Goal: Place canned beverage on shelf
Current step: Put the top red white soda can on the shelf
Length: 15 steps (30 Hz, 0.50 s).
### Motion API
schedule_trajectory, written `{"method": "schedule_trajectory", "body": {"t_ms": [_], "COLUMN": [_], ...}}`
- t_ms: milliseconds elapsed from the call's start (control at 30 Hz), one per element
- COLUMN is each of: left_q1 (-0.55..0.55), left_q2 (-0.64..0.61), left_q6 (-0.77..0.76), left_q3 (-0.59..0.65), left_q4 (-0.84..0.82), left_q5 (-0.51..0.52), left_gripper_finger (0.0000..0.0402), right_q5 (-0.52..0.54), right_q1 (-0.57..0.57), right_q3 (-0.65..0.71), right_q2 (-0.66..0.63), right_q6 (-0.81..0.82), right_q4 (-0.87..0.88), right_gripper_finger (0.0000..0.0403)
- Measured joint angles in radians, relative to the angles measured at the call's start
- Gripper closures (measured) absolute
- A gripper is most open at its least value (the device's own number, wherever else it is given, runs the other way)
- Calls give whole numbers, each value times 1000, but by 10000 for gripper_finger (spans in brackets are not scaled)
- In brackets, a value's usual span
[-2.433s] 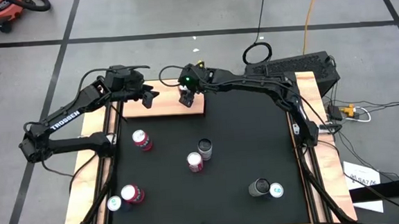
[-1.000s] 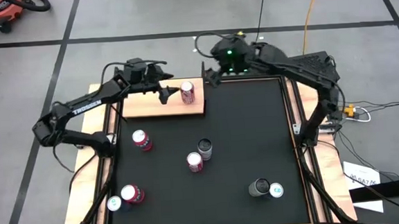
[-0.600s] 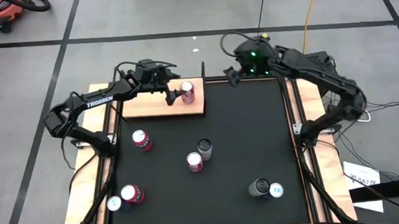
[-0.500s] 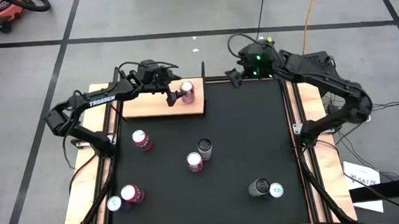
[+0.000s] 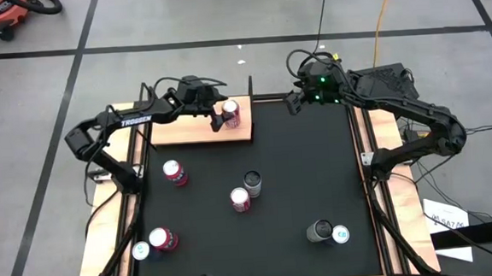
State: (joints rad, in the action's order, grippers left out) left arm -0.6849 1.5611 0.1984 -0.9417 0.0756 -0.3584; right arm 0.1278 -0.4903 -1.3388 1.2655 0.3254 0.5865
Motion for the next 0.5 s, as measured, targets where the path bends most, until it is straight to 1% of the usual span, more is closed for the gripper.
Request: {"method": "schedule_trajectory", "body": {"t_ms": [167,233,333,500], "left_q1": [0,0,0,-7], "left_q2": [22,24,24,24], "left_q6": [-2,-4,-1,1], "left_q3": [0,0,0,0], "left_q4": [17,25,43,59], "left_q5": [-2,-3,-4,-2], "left_gripper_finger": [15,24,52,112], "right_q5": [1,1,1,1], "right_q1": [-1,-1,-1,-1], "right_q3": [0,0,0,0], "right_q2": [0,0,0,0], "right_q6": [-6,-8,-8,-8], "right_q4": [0,0,0,-13], "right_gripper_finger": [64,64,64,64]}}
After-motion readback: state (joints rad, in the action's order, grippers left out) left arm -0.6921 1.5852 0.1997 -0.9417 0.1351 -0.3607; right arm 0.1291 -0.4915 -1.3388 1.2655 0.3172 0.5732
